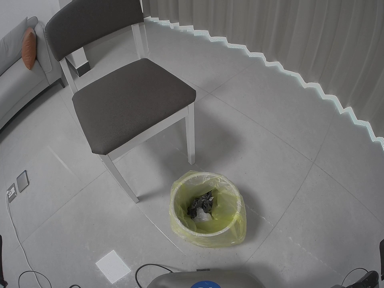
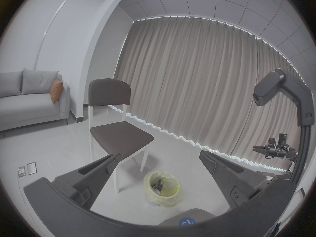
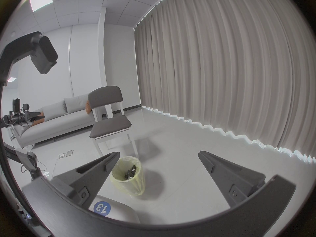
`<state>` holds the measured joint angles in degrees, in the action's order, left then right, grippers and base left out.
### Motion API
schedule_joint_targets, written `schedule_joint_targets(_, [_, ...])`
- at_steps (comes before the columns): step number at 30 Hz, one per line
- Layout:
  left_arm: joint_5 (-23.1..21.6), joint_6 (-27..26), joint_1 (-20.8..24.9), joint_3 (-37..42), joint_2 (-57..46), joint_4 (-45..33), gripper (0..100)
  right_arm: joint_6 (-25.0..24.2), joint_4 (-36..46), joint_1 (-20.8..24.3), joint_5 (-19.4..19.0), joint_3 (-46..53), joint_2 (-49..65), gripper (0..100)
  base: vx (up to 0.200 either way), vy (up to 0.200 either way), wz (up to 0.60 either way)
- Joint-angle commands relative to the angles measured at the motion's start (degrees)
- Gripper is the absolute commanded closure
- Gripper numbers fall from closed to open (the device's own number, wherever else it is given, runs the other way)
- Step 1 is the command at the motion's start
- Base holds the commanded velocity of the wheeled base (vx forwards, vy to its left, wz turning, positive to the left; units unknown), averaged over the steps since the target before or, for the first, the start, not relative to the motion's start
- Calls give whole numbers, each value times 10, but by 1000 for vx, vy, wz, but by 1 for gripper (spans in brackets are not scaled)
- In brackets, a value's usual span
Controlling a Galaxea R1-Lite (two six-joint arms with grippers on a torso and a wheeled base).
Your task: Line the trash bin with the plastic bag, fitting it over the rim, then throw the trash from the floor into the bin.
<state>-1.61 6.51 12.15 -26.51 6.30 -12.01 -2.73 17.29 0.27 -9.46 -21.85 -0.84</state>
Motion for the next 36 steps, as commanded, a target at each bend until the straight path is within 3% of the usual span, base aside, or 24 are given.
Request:
schedule_joint_targets(1, [10, -18, -47, 15, -10, -1, 0, 22, -93, 0, -1, 83, 5, 0, 0, 0, 0])
schedule_joint_targets(6, [9, -22, -85, 30, -13, 0, 0, 41, -199, 0, -2, 157, 4, 0, 0, 0, 0])
schedule_joint_targets(8, [-5, -58, -129, 61, -59, -1, 0, 41, -244, 0, -1, 192, 4, 0, 0, 0, 0])
schedule_joint_targets(11, [21, -80, -127, 100, -60, 20, 0, 42, -262, 0, 3, 206, 4, 0, 0, 0, 0])
schedule_joint_targets(12, [66, -79, -127, 128, -60, 67, 0, 40, -281, 1, 6, 216, 4, 0, 0, 0, 0])
schedule_joint_targets(13, [75, -79, -127, 150, -60, 88, 0, 38, -289, 0, 8, 218, 4, 0, 0, 0, 0])
schedule_joint_targets(17, [100, -99, -127, 265, -60, 176, 0, 40, -295, 0, 53, 218, 4, 0, 0, 0, 0])
schedule_joint_targets(20, [129, -103, -127, 257, -60, 139, 0, 44, -297, 0, 81, 218, 4, 0, 0, 0, 0])
schedule_joint_targets(23, [125, -95, -126, 257, -59, 132, 0, 52, -292, 0, 104, 218, 4, 0, 0, 0, 0])
schedule_joint_targets(25, [94, -87, -123, 257, -63, 132, 0, 59, -281, 0, 118, 218, 4, 0, 0, 0, 0])
schedule_joint_targets(29, [73, -31, -122, 256, -63, 125, 0, 41, -201, 0, 118, 218, 4, 0, 0, 0, 0])
schedule_joint_targets(33, [73, -26, -122, 255, -63, 118, 0, 26, -209, 0, 117, 218, 4, 0, 0, 0, 0])
schedule_joint_targets(36, [72, -32, -122, 255, -63, 117, 0, 9, -209, 0, 69, 218, 4, 0, 0, 0, 0])
